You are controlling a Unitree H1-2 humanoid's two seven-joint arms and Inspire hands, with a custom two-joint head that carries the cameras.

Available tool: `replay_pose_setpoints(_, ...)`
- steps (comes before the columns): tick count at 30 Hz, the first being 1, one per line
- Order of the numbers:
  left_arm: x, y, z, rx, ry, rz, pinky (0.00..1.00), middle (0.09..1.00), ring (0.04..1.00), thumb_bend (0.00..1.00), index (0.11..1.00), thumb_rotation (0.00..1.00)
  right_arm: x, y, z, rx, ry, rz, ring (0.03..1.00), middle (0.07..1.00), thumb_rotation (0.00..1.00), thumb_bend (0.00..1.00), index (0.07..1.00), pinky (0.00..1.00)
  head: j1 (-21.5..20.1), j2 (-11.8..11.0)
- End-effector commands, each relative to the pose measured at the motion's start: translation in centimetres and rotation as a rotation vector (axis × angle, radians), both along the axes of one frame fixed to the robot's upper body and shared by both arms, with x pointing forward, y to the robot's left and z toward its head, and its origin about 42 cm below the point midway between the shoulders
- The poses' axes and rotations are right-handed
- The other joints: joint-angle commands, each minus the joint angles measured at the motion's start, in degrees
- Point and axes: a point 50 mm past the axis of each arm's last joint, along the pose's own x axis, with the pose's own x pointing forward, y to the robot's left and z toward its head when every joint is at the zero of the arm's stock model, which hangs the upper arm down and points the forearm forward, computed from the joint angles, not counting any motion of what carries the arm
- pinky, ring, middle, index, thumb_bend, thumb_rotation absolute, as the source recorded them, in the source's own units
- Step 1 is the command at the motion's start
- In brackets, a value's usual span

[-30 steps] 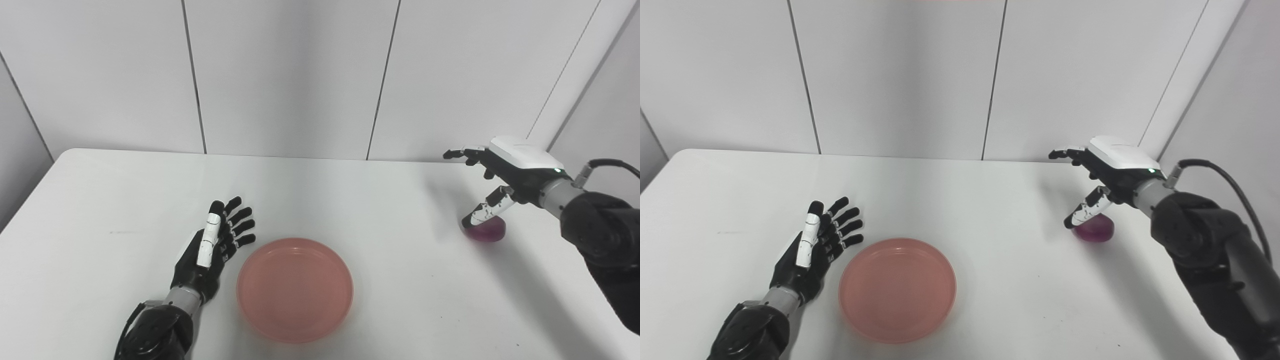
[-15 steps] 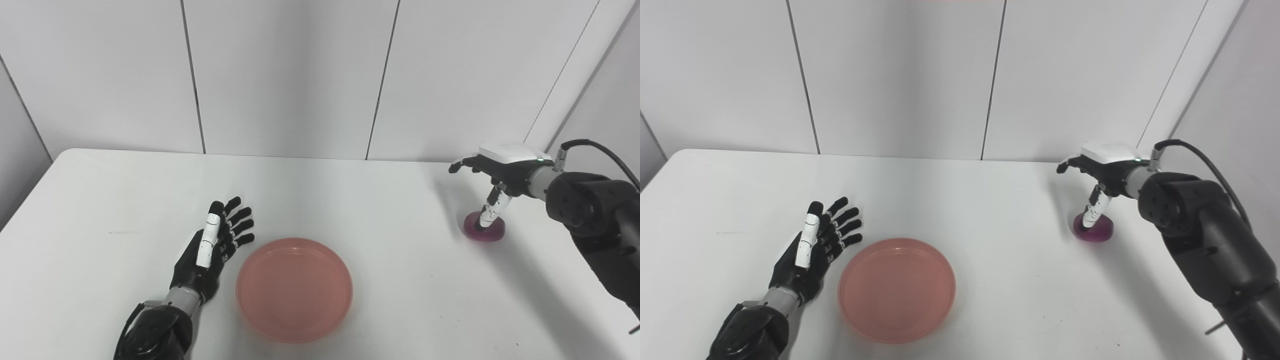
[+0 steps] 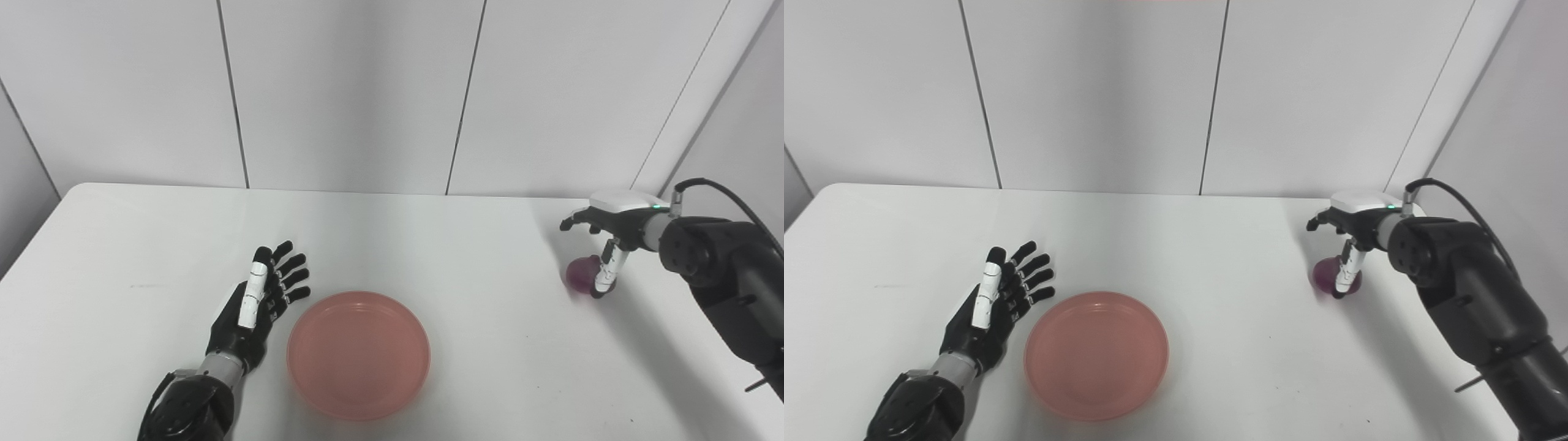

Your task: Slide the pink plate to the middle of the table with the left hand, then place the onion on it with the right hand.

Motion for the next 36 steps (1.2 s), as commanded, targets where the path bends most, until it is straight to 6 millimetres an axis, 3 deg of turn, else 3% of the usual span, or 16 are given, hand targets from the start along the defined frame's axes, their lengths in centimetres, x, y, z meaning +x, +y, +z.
replay_pose_setpoints(1,-0.4,0.0,-0.6,0.000,0.047,-0.001,0.82,0.903,0.885,0.76,0.917,0.97,0.5,-0.4,2.0,-0.012,-0.056,-0.033,0.814,0.928,0.07,1.00,0.866,0.57,0.0,0.0)
replay_pose_setpoints(19,-0.8,0.0,-0.6,-0.003,0.053,-0.004,0.85,0.903,0.888,0.74,0.916,0.97,1.0,-0.7,-1.5,-0.026,-0.004,-0.037,0.823,0.933,0.08,1.00,0.859,0.58,0.3,0.6)
replay_pose_setpoints(33,-0.8,0.1,-0.5,0.002,0.055,-0.007,0.85,0.906,0.893,0.74,0.915,0.98,1.3,-0.6,-2.1,-0.058,-0.007,-0.008,0.844,0.928,0.07,1.00,0.843,0.62,0.3,0.7)
replay_pose_setpoints(36,-0.7,0.2,-0.5,0.003,0.054,-0.007,0.84,0.907,0.893,0.75,0.920,0.97,1.3,-0.6,-2.3,-0.032,-0.006,-0.015,0.804,0.906,0.07,1.00,0.837,0.59,0.3,0.7)
